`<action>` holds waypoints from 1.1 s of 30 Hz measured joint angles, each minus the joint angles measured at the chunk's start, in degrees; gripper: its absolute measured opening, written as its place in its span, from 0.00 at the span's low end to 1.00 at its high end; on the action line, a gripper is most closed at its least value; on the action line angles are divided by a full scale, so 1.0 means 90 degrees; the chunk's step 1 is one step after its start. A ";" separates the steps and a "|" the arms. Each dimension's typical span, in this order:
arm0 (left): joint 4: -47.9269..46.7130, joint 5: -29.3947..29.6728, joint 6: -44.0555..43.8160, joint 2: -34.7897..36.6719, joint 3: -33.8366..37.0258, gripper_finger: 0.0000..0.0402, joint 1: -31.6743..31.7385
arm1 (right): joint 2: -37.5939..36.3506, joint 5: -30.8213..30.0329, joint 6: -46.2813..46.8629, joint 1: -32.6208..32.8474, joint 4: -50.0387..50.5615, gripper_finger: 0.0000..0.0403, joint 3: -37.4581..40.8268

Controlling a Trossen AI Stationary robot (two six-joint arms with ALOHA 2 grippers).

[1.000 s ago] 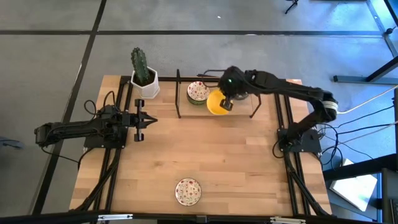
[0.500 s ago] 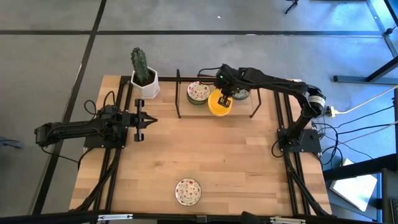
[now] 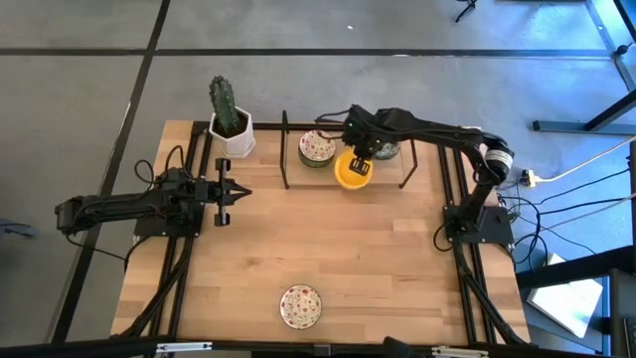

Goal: Pick & Place Mini bowls
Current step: Stack the yellow bowl on top of the yellow bowl on the shelf, then stack the white bowl on top of the white bowl on the shelf

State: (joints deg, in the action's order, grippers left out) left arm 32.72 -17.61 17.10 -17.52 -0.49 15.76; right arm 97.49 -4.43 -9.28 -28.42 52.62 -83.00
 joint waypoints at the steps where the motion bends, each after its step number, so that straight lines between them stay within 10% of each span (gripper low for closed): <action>1: 0.0001 0.0000 0.0000 0.0000 0.0000 0.01 0.0000 | 0.0032 0.0005 0.0002 0.0000 -0.0005 0.07 0.0000; 23: -0.0024 -0.0002 0.0006 0.0000 0.0000 0.01 -0.0001 | -0.0506 0.0048 0.0042 0.0534 0.0888 0.26 -0.1226; 33: -0.0083 0.0000 0.0005 0.0000 0.0000 0.01 -0.0001 | -0.3800 0.2490 0.0123 0.2024 -0.3336 0.05 0.1519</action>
State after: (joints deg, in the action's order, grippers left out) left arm 31.97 -17.61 17.15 -17.52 -0.49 15.75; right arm 63.29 17.99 -8.17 -10.21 22.60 -69.33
